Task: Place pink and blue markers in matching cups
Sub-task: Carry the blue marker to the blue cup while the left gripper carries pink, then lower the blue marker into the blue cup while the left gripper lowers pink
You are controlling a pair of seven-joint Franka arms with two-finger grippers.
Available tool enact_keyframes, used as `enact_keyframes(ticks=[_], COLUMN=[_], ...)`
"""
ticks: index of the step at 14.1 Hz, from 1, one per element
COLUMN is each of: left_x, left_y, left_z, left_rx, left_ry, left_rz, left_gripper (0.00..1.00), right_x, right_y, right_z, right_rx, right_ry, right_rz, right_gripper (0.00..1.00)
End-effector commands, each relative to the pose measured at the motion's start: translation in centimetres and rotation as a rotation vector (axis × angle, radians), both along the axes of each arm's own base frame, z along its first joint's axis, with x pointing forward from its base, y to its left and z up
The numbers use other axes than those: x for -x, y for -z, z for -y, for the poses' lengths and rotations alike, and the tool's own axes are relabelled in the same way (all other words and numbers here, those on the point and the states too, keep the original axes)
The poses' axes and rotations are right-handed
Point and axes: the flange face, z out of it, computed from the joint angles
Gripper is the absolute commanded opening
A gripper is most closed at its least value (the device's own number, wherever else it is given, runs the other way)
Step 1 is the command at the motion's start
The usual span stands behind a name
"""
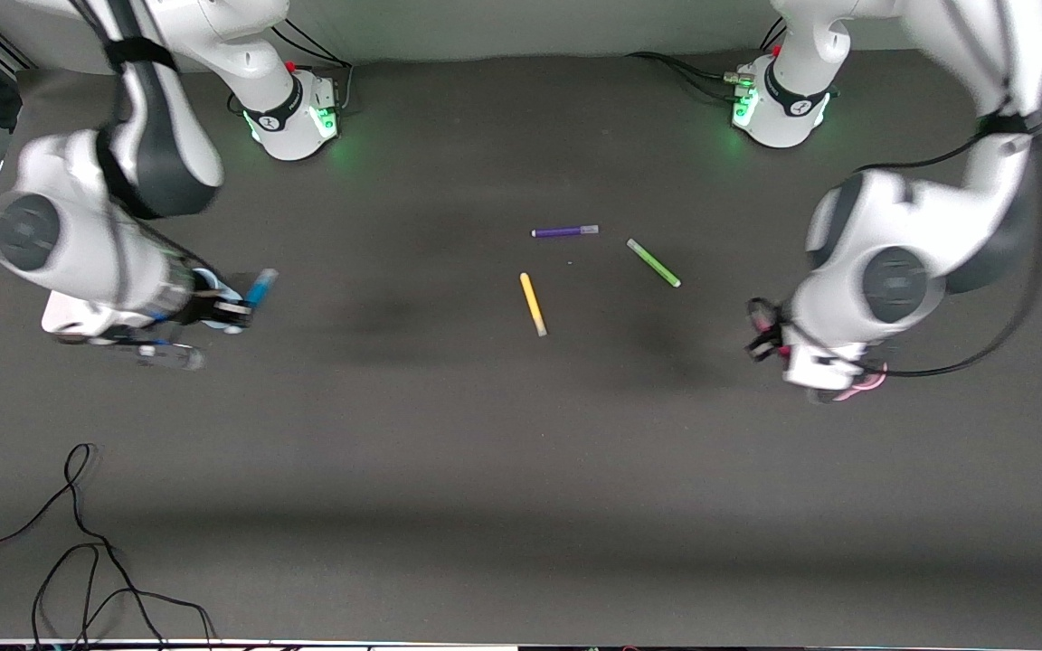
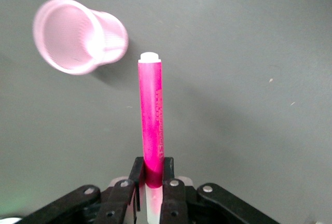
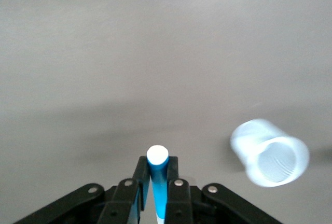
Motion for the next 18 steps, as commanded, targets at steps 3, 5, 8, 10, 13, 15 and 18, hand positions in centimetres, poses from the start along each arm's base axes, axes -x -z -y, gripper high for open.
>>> enact_keyframes(ticks=[3, 5, 8, 10, 13, 15, 18], left_x=[0.4, 0.2, 0.3, -0.8, -2.4, -3.1, -3.7], left_y=[-6.3, -7.0, -4.6, -3.0, 0.2, 3.0, 8.3], left_z=[-10.0, -13.4, -14.4, -14.7, -14.9, -14.8, -15.2], left_rx=[0.116, 0.166, 0.223, 0.242, 0.262, 0.262, 0.257], left_ry=[0.233, 0.344, 0.454, 0.458, 0.470, 0.481, 0.489], left_rz=[-0.069, -0.091, -0.175, -0.223, -0.306, -0.347, -0.423], left_gripper=[0.00, 0.00, 0.00, 0.00, 0.00, 0.00, 0.00], right_x=[4.5, 7.4, 9.8, 10.8, 11.0, 10.7, 10.4], right_y=[-1.3, 0.1, 2.8, 5.0, 7.1, 7.9, 9.1], right_z=[7.1, 8.8, 12.1, 13.6, 13.5, 13.4, 13.3], right_rx=[0.040, 0.060, 0.046, 0.037, 0.042, 0.050, 0.060], right_ry=[-0.189, -0.230, -0.258, -0.257, -0.259, -0.260, -0.263], right_rz=[0.136, 0.212, 0.265, 0.291, 0.314, 0.320, 0.336], right_gripper=[0.00, 0.00, 0.00, 0.00, 0.00, 0.00, 0.00])
